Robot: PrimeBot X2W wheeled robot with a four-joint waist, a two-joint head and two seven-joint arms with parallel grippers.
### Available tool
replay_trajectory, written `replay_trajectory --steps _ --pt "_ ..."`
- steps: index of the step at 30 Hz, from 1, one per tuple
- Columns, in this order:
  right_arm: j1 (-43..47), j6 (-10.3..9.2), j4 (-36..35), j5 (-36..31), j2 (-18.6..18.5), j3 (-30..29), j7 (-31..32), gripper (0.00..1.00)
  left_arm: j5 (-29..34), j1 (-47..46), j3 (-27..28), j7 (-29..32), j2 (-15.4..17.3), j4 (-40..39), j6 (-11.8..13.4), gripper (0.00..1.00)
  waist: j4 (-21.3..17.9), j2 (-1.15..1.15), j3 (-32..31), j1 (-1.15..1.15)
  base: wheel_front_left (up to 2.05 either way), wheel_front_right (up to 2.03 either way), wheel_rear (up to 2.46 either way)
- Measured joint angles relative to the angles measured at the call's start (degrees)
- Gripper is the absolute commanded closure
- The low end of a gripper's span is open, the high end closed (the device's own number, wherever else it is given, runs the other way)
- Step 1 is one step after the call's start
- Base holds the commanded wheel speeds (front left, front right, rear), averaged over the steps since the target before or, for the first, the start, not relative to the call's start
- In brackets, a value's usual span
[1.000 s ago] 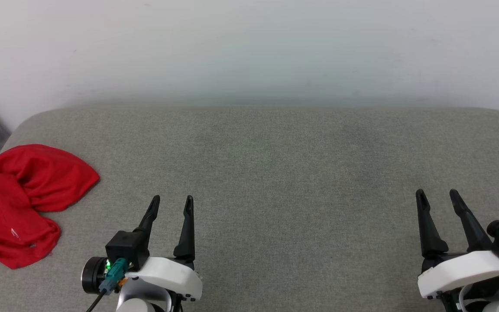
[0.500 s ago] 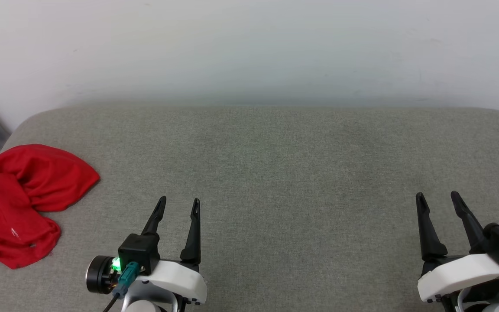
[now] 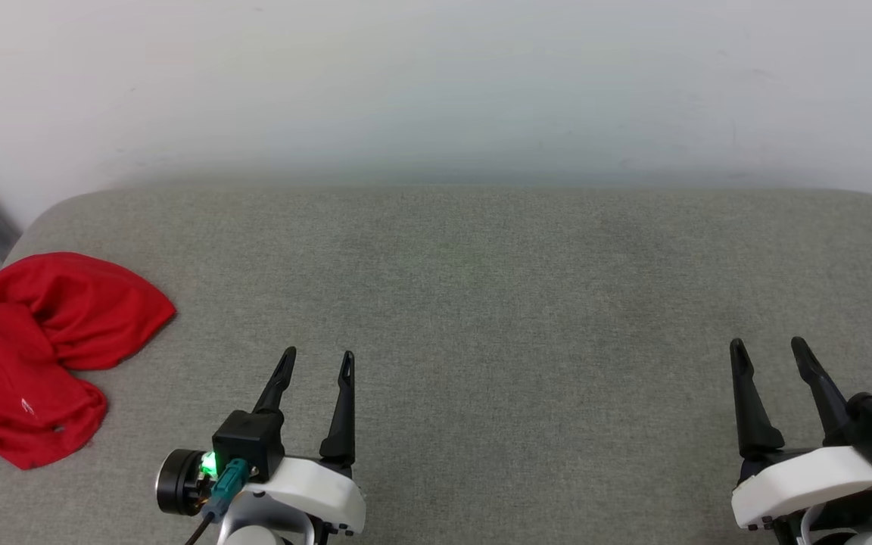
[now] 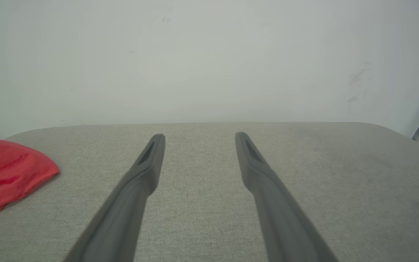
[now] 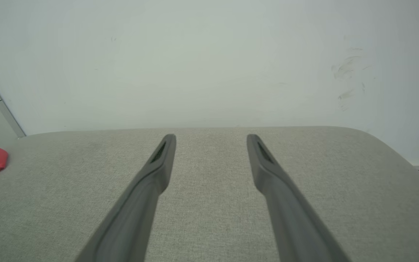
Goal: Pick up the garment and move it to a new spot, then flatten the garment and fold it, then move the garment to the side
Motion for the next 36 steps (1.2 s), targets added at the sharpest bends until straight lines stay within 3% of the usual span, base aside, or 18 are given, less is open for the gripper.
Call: replay_trajectory --steps 12,36 --pt "0.2 0.0 -1.1 -1.6 0.0 -0.3 -0.1 0.0 -0.1 -1.2 0.0 0.0 0.0 1.7 0.5 0.0 3.5 0.0 -0.2 0.0 0.0 0.0 0.0" --pt "0.2 0.0 -4.6 -1.9 0.1 4.8 1.5 0.0 -0.5 -1.2 7.8 0.0 0.2 -1.0 1.5 0.0 25.1 0.0 1.1 0.0 0.0 0.0 0.0"
